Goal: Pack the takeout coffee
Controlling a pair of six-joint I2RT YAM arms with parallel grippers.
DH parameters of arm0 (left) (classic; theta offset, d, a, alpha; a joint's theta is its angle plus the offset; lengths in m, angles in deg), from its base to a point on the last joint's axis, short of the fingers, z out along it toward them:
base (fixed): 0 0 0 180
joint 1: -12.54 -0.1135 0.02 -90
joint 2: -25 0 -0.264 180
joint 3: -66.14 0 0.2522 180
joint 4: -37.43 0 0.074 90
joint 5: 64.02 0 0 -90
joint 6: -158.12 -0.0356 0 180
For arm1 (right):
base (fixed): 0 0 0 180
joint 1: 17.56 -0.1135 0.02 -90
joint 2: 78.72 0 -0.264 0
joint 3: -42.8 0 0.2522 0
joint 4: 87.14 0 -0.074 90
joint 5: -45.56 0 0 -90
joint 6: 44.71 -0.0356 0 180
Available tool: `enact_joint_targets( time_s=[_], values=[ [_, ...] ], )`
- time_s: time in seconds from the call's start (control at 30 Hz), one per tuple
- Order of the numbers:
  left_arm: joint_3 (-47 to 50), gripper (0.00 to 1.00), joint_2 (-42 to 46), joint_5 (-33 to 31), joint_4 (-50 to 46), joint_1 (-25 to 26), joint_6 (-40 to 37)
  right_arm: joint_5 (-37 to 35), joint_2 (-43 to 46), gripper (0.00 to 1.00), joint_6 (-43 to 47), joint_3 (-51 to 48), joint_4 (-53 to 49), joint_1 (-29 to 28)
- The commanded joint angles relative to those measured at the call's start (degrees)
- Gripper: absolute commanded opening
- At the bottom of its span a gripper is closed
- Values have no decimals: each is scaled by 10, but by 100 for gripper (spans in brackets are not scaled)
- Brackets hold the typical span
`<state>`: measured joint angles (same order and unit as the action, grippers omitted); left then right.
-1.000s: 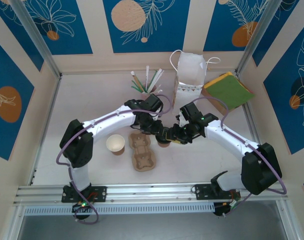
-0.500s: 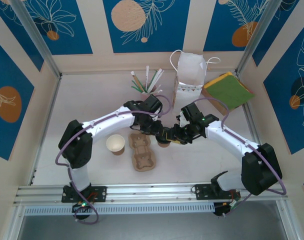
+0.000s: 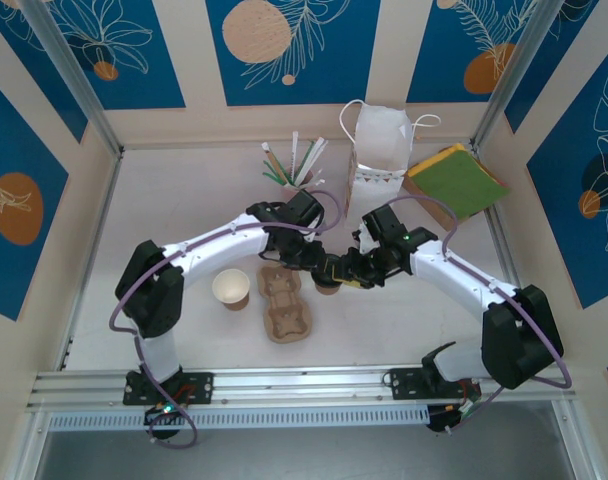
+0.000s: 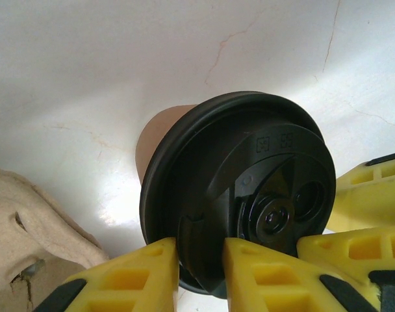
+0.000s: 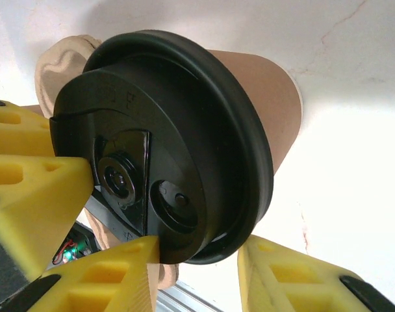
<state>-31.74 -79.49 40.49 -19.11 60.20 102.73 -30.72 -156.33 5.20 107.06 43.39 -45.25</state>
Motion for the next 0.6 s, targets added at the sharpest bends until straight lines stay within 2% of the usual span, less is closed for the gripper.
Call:
enact_joint_targets(
  time_s=[0.0, 0.17, 0.37, 0.57],
  values=[
    [-7, 23, -34, -8, -52, 10, -4, -42, -29, 35, 20, -3, -35, -6],
    [-54, 24, -32, -7, -66, 8, -7, -24, -15, 36, 22, 32, -46, 5],
    [-92, 30, -36, -5, -78, 0, -14, -11, -9, 40, 27, 66, -57, 22],
    [-120, 30, -49, -9, -92, -9, -26, -9, -21, 41, 37, 87, -58, 38]
  ],
)
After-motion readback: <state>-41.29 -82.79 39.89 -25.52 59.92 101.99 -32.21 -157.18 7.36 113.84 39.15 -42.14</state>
